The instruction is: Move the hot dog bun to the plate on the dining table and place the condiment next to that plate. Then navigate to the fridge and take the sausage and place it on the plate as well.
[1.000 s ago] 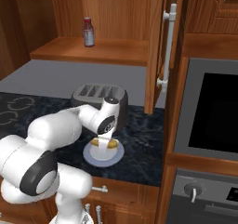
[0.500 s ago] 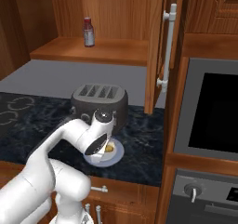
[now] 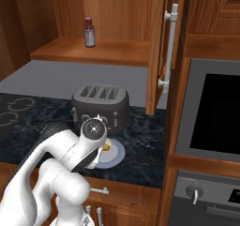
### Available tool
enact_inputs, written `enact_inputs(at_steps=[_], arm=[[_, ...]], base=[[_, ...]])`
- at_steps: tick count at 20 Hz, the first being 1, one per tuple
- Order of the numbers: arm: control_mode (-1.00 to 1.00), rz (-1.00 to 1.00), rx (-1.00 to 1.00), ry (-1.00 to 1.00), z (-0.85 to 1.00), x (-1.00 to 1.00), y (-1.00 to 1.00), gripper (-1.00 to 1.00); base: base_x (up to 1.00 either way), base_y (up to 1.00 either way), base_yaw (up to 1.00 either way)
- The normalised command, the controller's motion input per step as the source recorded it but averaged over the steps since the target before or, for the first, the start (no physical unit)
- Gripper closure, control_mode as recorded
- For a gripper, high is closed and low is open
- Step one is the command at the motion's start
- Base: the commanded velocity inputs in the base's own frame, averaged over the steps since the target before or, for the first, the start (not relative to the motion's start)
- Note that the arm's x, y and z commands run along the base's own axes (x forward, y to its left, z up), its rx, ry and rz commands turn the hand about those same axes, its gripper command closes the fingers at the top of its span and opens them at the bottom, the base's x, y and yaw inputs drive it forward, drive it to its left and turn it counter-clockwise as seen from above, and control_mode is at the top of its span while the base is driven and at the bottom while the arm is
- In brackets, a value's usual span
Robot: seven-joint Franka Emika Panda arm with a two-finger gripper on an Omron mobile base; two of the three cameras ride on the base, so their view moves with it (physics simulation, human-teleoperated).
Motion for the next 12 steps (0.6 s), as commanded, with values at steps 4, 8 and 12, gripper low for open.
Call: enact_inputs(at_steps=[4, 8, 12], arm=[[-1.00, 0.00, 0.00, -0.22, 0.76, -0.43, 0.00, 1.00], [-1.00, 0.00, 0.00, -0.19, 0.65, -0.38, 0.00, 1.00], [-1.00, 0.00, 0.00, -0.18, 0.64, -0.33, 0.00, 1.00]], base=[[0.00, 0.00, 0.00], [0.00, 0.00, 0.00], [0.00, 0.00, 0.00]])
